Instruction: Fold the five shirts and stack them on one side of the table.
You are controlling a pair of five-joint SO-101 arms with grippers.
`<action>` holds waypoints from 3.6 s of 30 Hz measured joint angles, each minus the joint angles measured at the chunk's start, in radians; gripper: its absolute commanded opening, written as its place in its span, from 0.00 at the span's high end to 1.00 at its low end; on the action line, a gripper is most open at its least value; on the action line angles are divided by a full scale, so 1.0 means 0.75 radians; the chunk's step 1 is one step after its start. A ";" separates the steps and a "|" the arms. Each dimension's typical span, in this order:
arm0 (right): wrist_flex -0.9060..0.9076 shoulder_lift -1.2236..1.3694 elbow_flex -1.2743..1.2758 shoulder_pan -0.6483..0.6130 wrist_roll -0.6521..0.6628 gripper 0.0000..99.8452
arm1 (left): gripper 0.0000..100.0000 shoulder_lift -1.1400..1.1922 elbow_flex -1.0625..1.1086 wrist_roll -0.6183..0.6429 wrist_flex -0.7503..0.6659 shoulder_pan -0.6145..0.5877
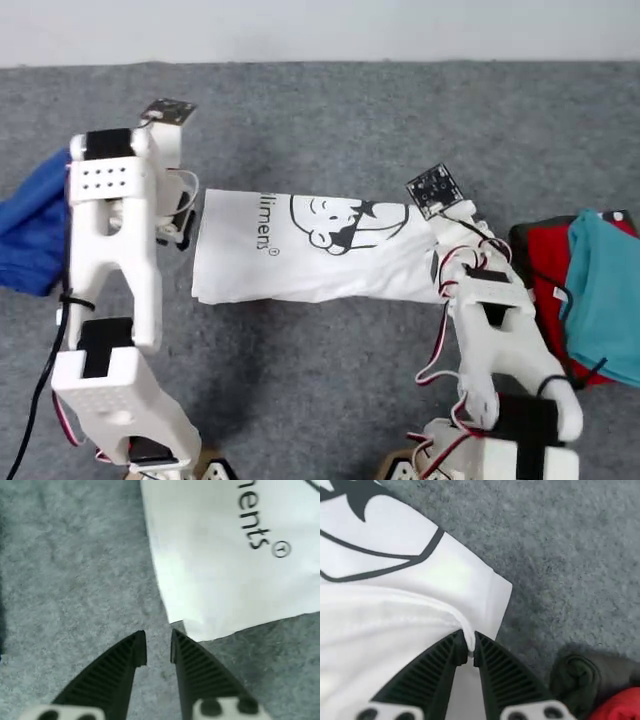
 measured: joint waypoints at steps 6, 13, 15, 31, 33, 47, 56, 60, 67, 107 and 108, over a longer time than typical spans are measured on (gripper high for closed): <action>0.002 0.025 -0.002 0.000 -0.023 0.78 | 0.91 0.000 0.000 -0.004 0.000 0.076; 0.317 -0.051 -0.213 0.070 -0.303 0.78 | 0.87 0.004 0.000 0.088 -0.061 0.057; 0.438 -0.094 -0.309 0.098 -0.331 0.78 | 0.84 0.047 0.000 0.139 -0.065 0.027; 1.140 -0.182 -0.614 0.033 -0.344 0.78 | 0.84 0.644 -0.295 0.338 -0.008 0.012; 1.148 -0.182 -0.614 0.031 -0.344 0.78 | 0.84 0.677 -0.370 0.340 -0.004 0.012; 1.309 -0.186 -0.614 -0.051 -0.344 0.78 | 0.85 0.847 -0.493 0.342 0.010 0.014; 1.234 -0.186 -0.509 -0.362 -0.352 0.78 | 0.97 0.937 -0.608 0.342 0.014 0.014; 1.086 -0.176 -0.426 -0.407 -0.436 0.78 | 0.97 0.941 -0.618 0.342 0.014 0.016; 0.824 0.100 -0.417 -0.419 -0.468 0.78 | 0.97 0.947 -0.620 0.342 0.014 0.016; 1.512 -0.497 -0.745 -0.006 -0.468 0.78 | 0.99 0.698 -0.548 0.350 0.004 0.158; 1.512 -0.497 -0.745 -0.002 -0.468 0.78 | 0.99 0.630 -0.526 0.348 0.002 0.198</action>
